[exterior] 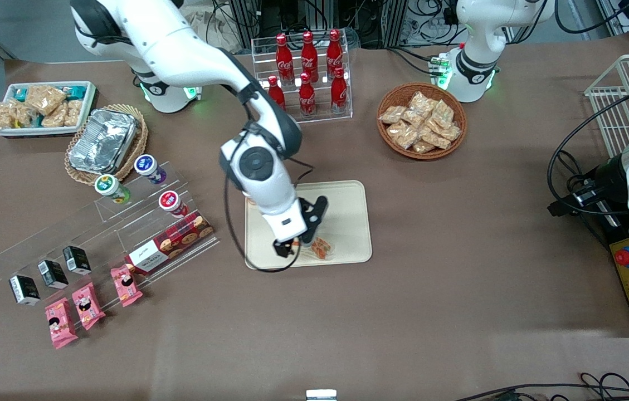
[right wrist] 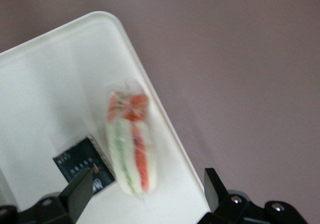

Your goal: Place sandwich on tray

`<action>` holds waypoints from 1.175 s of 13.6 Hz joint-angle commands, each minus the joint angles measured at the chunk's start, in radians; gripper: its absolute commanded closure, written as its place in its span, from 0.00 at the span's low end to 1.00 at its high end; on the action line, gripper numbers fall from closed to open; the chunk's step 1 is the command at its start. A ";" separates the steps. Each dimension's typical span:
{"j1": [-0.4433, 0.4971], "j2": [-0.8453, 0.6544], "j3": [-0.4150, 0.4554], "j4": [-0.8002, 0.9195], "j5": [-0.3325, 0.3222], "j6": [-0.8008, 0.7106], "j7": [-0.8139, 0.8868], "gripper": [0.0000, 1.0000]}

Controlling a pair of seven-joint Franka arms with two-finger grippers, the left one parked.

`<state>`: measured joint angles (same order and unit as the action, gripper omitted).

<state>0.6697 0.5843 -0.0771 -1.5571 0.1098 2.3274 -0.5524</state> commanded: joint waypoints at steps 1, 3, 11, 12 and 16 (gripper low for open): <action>-0.070 -0.119 0.010 -0.017 0.034 -0.115 0.006 0.01; -0.099 -0.176 0.002 -0.020 0.034 -0.178 0.012 0.01; -0.332 -0.307 -0.064 -0.003 0.168 -0.468 0.012 0.01; -0.340 -0.329 -0.116 -0.001 0.200 -0.514 0.011 0.01; -0.337 -0.406 -0.300 0.002 0.269 -0.621 0.022 0.01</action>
<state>0.3230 0.2214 -0.3241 -1.5470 0.3479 1.7558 -0.5424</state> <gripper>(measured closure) 0.009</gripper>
